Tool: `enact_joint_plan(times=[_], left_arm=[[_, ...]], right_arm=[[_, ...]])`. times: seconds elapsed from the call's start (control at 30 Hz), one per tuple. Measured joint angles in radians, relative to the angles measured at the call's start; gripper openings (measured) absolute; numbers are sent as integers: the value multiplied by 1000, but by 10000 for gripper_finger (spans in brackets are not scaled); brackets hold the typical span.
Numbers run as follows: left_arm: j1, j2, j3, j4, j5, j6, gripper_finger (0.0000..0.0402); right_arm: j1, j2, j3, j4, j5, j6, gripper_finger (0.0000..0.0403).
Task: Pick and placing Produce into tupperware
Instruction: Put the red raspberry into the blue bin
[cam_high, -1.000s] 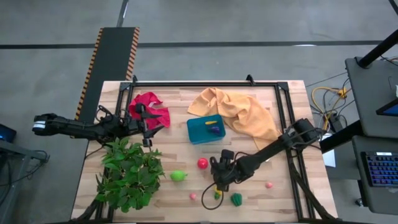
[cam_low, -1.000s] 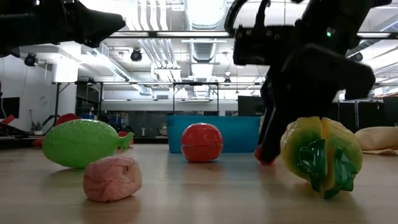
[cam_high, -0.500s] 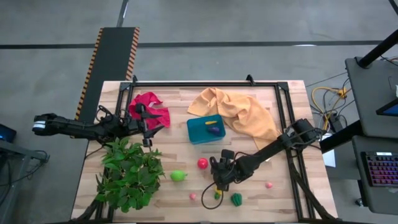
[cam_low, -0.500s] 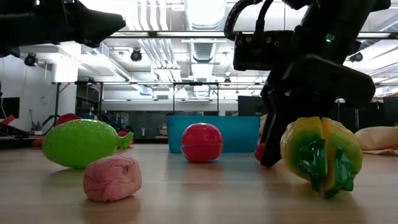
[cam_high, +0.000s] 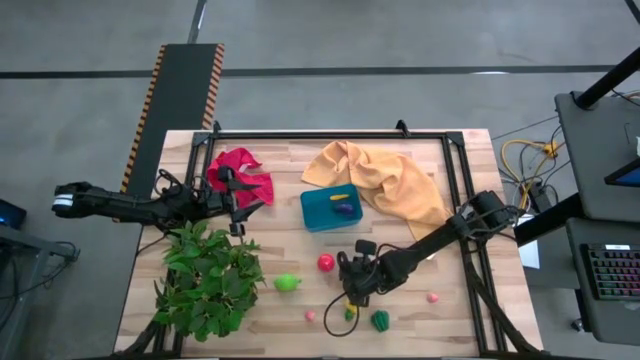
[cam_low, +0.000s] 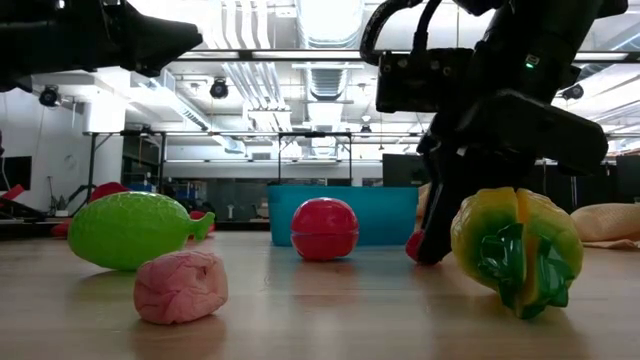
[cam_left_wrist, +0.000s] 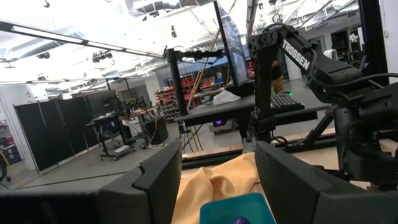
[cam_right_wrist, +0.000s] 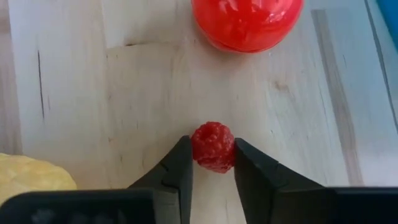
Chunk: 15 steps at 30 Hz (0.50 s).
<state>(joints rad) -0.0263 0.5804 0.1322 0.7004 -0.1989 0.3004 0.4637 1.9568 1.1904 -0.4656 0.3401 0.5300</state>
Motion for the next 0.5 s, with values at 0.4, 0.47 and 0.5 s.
enact_joint_plan(times=[0.4,0.47,0.5], left_arm=[[0,0,0,5,0,0,190],[0,1,0,5,0,0,190],[0,2,0,5,0,0,190]], right_arm=[[-76,-154,13,0,312,-71,84],[-111,-184,11,1,341,-78,88],[-131,-193,11,0,341,-86,88]])
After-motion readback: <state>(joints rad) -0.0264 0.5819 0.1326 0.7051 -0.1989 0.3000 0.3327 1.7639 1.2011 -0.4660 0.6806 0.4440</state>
